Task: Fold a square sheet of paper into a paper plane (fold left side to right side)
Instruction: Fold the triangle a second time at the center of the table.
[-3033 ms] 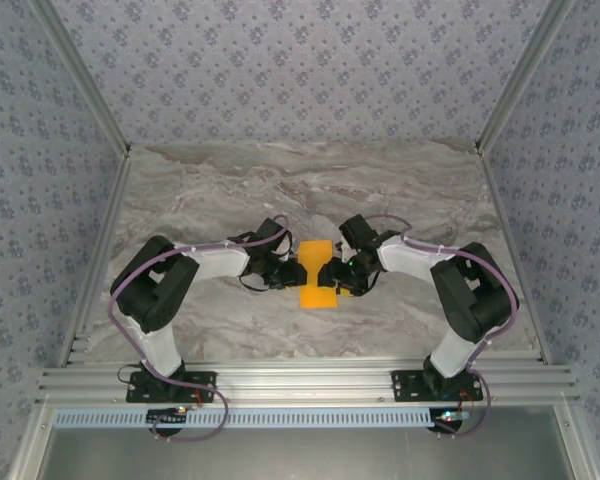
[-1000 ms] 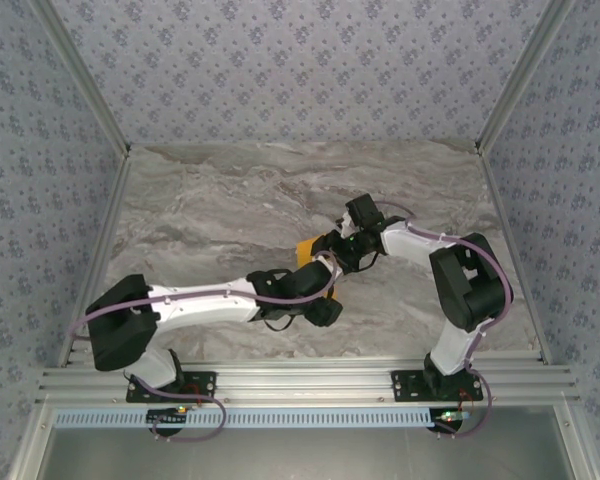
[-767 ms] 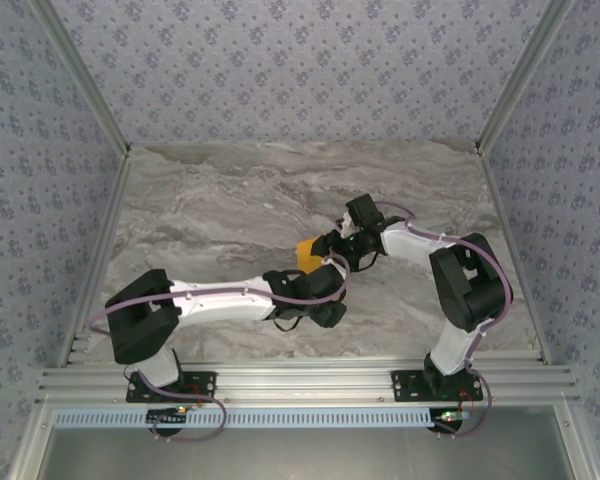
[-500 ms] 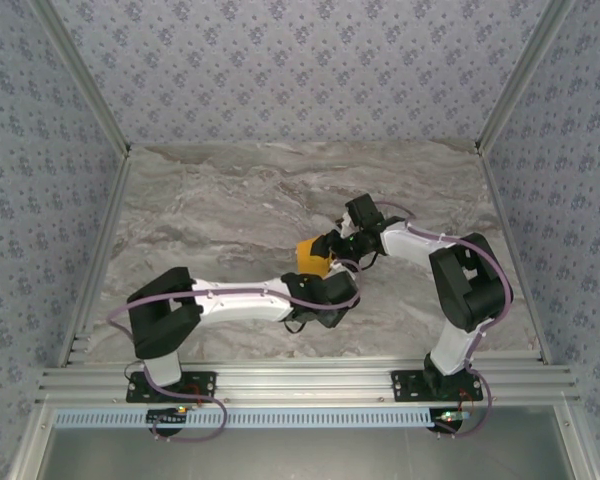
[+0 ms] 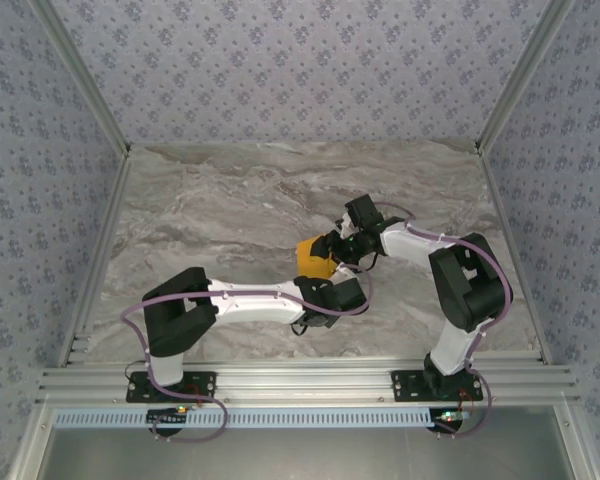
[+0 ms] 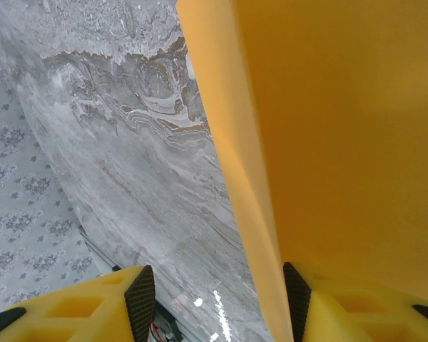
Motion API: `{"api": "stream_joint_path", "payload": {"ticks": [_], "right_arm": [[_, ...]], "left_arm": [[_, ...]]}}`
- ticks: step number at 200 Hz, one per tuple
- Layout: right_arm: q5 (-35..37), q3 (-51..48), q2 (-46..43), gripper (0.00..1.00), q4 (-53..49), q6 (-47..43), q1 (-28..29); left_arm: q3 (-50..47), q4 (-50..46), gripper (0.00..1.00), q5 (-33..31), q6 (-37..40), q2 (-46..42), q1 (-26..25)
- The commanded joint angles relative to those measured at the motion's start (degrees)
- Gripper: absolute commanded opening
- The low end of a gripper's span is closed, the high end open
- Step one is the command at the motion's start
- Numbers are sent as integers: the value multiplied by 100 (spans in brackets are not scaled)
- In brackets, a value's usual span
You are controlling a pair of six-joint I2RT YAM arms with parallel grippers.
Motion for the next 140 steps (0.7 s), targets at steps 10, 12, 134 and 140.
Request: {"api": "stream_joint_path", "payload": {"ticks": [10, 12, 134, 140], "right_arm": [[87, -25, -69, 54, -247, -148, 40], [92, -19, -64, 54, -264, -156, 40], [182, -49, -740, 65, 249, -591, -96], [187, -130, -853, 67, 421, -548, -121]], "left_arm": [[-112, -34, 13, -147, -68, -242, -28], [-116, -20, 13, -142, -69, -248, -25], [-703, 783, 0, 1744, -188, -909, 750], [-783, 877, 0, 1929, -204, -953, 825]]}}
